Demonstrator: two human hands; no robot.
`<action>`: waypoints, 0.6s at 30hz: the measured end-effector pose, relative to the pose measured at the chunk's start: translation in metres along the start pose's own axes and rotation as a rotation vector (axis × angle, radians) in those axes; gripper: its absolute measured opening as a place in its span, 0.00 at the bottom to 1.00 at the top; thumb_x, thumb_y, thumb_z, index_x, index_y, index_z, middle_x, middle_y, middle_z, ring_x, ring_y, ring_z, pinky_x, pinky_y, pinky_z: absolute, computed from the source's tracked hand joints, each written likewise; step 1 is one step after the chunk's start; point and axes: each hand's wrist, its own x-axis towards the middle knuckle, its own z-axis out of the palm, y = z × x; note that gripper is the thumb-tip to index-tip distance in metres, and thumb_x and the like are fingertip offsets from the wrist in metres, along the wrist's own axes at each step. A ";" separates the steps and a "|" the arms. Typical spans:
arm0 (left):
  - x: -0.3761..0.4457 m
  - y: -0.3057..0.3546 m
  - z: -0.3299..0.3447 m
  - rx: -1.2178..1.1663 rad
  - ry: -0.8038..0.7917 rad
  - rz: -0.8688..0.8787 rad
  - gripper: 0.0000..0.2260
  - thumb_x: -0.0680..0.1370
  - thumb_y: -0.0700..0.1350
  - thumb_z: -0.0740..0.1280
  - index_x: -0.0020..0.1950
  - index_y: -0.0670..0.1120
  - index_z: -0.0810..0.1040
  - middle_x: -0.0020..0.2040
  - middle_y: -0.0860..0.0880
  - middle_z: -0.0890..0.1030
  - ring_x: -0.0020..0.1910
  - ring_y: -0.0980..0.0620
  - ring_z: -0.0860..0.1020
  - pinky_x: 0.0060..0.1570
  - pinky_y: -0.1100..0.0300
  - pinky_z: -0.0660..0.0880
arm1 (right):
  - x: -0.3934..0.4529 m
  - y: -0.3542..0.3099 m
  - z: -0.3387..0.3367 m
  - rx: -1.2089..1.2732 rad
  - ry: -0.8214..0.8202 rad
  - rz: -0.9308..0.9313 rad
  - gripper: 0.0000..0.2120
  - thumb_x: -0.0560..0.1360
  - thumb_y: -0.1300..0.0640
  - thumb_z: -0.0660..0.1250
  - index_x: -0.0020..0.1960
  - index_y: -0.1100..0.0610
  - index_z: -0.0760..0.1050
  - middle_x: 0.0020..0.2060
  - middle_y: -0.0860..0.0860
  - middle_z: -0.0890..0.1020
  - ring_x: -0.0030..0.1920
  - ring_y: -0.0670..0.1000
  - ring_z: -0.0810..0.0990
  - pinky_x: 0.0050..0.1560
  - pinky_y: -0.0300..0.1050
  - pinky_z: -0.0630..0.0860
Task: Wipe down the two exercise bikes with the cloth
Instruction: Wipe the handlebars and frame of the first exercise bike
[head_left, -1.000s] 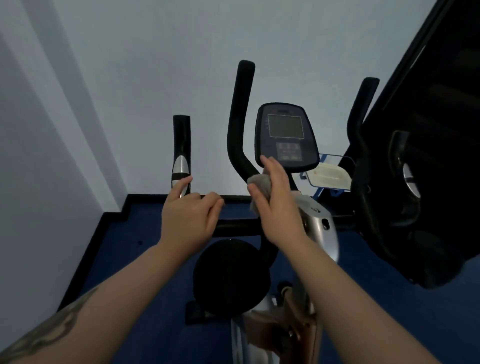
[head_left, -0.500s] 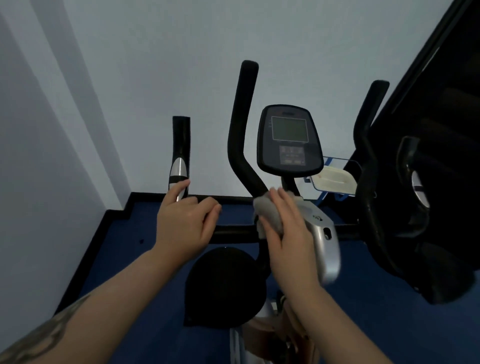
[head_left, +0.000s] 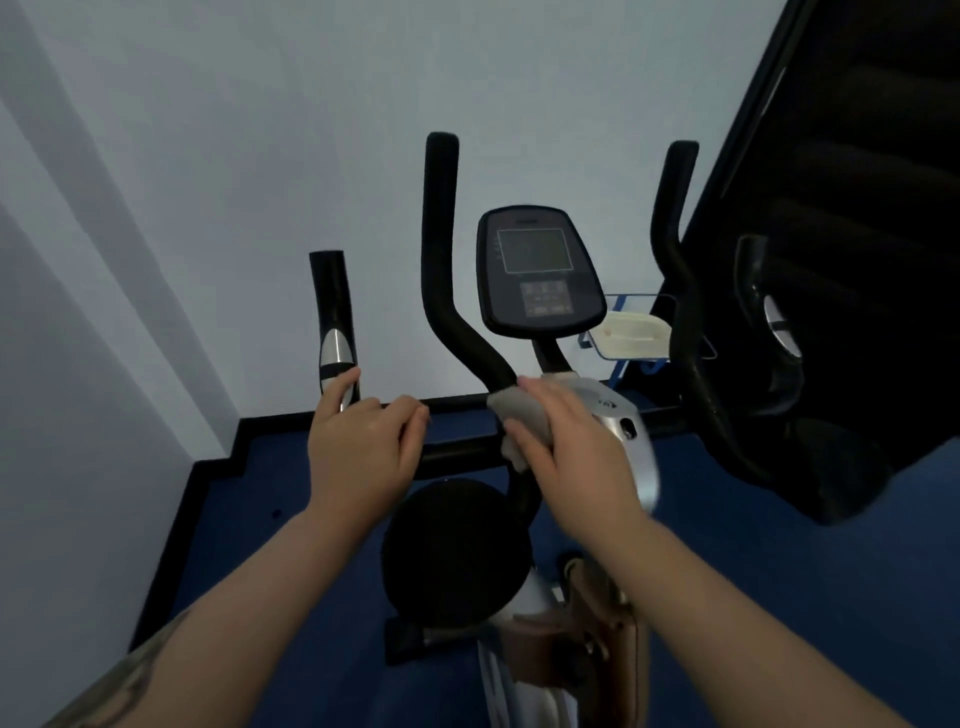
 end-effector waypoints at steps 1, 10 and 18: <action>0.000 0.000 -0.001 0.002 -0.010 0.004 0.16 0.79 0.46 0.59 0.37 0.44 0.82 0.24 0.49 0.73 0.25 0.49 0.72 0.67 0.51 0.66 | 0.009 -0.002 -0.001 0.034 -0.023 0.045 0.17 0.80 0.49 0.62 0.68 0.49 0.71 0.61 0.45 0.77 0.61 0.47 0.75 0.61 0.45 0.72; 0.010 0.004 -0.011 -0.030 -0.231 0.121 0.14 0.80 0.49 0.62 0.38 0.47 0.80 0.24 0.51 0.75 0.25 0.50 0.75 0.49 0.53 0.73 | -0.019 0.010 -0.032 0.041 -0.052 0.046 0.29 0.78 0.55 0.67 0.73 0.38 0.60 0.66 0.38 0.70 0.65 0.37 0.70 0.71 0.40 0.65; 0.013 0.011 -0.012 -0.013 -0.277 0.119 0.21 0.81 0.55 0.51 0.36 0.47 0.74 0.20 0.52 0.69 0.17 0.49 0.69 0.20 0.63 0.58 | -0.016 0.013 -0.010 -0.399 -0.044 0.054 0.28 0.81 0.41 0.41 0.73 0.47 0.67 0.72 0.42 0.68 0.73 0.42 0.62 0.75 0.47 0.32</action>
